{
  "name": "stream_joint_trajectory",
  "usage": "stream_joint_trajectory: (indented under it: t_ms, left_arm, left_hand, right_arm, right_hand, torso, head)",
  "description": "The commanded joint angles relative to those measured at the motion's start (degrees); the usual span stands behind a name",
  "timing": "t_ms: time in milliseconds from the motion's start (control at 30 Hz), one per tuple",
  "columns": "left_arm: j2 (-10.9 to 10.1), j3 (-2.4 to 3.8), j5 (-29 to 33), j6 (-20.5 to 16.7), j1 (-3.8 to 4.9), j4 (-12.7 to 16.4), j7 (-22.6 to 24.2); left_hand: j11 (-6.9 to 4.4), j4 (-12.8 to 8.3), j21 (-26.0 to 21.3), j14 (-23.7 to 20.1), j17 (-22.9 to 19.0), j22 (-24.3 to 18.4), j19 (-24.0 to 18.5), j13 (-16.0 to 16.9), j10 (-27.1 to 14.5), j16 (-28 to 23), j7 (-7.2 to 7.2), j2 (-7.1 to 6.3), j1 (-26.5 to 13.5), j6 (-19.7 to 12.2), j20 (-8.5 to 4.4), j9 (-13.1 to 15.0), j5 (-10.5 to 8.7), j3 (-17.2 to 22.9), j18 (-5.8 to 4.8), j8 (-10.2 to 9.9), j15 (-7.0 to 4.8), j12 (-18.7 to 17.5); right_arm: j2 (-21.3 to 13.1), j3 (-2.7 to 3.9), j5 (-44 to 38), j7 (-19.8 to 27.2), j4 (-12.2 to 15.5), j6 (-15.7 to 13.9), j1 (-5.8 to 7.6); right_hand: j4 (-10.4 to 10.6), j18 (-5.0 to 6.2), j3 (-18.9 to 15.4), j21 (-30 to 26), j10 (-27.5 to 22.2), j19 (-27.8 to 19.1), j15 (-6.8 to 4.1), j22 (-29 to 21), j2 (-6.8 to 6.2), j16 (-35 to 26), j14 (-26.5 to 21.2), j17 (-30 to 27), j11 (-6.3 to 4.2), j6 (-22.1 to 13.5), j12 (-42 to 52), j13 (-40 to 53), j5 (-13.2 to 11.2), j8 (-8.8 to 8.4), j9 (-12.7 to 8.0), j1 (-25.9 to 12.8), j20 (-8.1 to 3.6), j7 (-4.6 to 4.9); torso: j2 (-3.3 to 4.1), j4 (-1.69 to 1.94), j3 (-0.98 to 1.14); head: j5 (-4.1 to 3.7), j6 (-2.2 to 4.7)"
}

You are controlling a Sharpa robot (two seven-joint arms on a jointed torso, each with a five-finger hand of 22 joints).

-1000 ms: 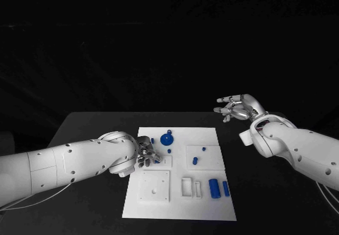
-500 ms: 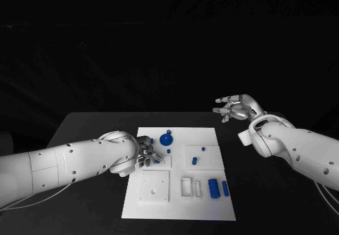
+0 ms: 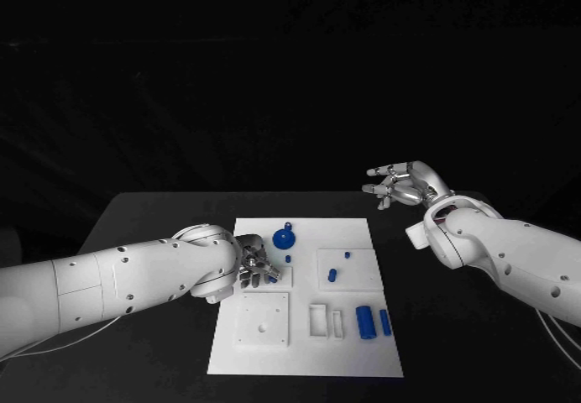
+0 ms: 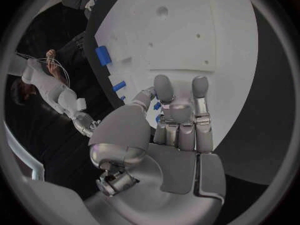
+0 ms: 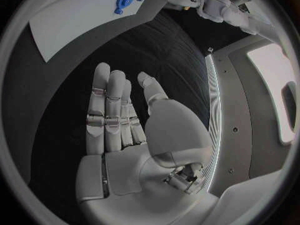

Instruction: Assemble the parts on the task board

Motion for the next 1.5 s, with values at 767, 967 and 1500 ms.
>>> stream_joint_trajectory:
  t_ms: [767, 967, 1500]
  left_arm:
    - [-1.3, -0.29, -5.4, -3.7, -0.38, 0.9, 0.4]
    - [-1.7, -0.30, -6.0, -6.0, -0.39, 1.2, 0.8]
    - [-1.8, -0.31, -6.5, -7.7, -0.62, 1.5, 1.3]
  left_hand:
    - [-1.91, -2.5, 0.5, 0.3, 0.8, 1.1, 0.3, 0.1, 1.1, 1.0, -8.88, 0.79, 0.6, 14.8, 0.11, 0.1, 1.35, 2.0, -0.47, 0.8, -0.37, 1.0]
    - [-1.93, -2.4, 0.7, 0.3, 0.7, 1.1, 0.3, 0.1, 1.1, 1.0, -8.89, 0.84, 0.4, 14.7, 0.08, 0.2, 1.37, 2.1, -0.46, 0.9, -0.42, 1.0]
    - [-1.92, -2.0, 0.8, 0.2, 0.2, 1.1, 0.2, 0.0, 1.1, 0.8, -8.87, 0.88, 0.4, 14.6, 0.09, 0.3, 0.98, 2.2, -0.45, 0.9, -0.42, 0.9]
  right_arm:
    - [0.0, 0.03, 0.1, 0.5, 0.0, 1.0, -0.08]
    - [-0.1, 0.03, 0.1, 0.5, 0.0, 1.1, -0.08]
    - [-0.1, 0.03, 0.1, 0.5, 0.0, 1.2, -0.09]
  right_hand:
    - [-0.1, -0.35, 0.5, 0.3, -0.2, 0.1, 0.07, 0.0, 0.10, -0.3, 0.1, 0.1, -0.14, -0.5, 0.0, -0.1, 0.3, -0.16, 0.0, -0.6, 0.33, 0.18]
    - [-0.1, -0.35, 0.5, 0.3, -0.2, 0.1, 0.07, 0.0, 0.10, -0.3, 0.1, 0.1, -0.14, -0.5, 0.0, -0.1, 0.3, -0.16, 0.0, -0.6, 0.33, 0.18]
    - [0.0, -0.36, 0.5, 0.4, -0.3, 0.1, 0.07, 0.0, 0.10, -0.3, 0.1, 0.1, -0.14, -0.5, 0.1, -0.1, 0.3, -0.16, 0.0, -0.7, 0.33, 0.18]
  torso:
    - [-0.03, 0.13, -0.11]
    - [-0.04, 0.18, -0.08]
    - [-0.05, 0.02, 0.03]
  head:
    - [0.10, -0.13]
    - [0.12, -0.28]
    - [0.18, -0.36]
